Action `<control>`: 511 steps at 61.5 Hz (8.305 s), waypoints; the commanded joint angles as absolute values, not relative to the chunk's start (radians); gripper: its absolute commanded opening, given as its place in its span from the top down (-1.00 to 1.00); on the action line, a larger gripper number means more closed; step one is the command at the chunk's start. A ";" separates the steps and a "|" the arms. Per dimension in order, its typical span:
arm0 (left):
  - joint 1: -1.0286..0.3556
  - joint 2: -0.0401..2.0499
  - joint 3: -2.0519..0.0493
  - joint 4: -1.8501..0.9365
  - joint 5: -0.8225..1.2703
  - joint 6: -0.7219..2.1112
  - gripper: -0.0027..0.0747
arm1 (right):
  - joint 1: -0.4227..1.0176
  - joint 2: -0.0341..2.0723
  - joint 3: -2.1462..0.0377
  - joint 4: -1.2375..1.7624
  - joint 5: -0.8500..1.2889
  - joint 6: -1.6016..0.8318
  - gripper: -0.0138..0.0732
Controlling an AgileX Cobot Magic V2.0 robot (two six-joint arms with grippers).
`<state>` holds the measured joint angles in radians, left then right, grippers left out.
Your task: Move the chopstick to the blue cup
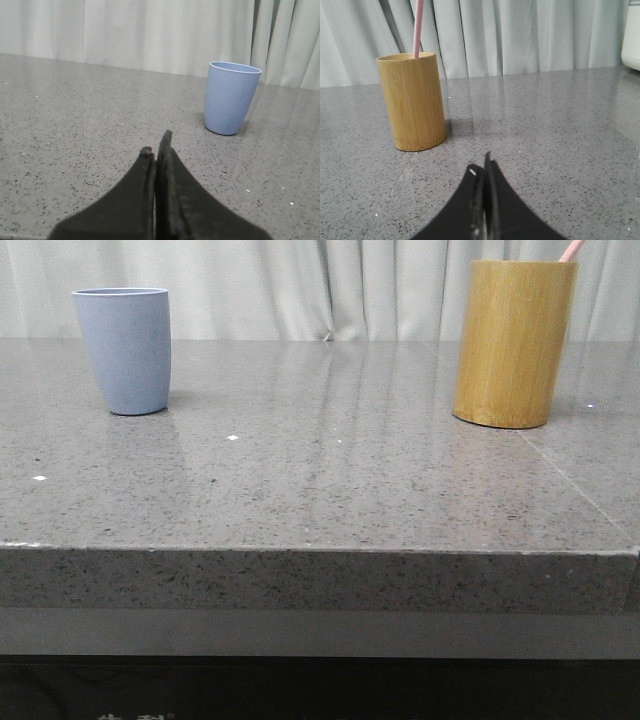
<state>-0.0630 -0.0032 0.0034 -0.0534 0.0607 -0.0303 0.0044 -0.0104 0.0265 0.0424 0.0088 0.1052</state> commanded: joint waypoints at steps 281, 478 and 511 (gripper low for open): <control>-0.193 1.869 -1.899 -0.090 1.042 0.087 0.40 | 0.001 0.696 -0.772 0.044 0.655 -0.012 -0.77; -0.599 1.848 -2.294 -0.091 1.220 0.087 0.17 | 0.002 0.745 -0.883 0.160 0.678 -0.058 -0.77; -0.599 1.443 -1.926 -0.113 1.179 0.050 0.17 | 0.002 1.094 -1.200 0.318 0.719 -0.159 -0.77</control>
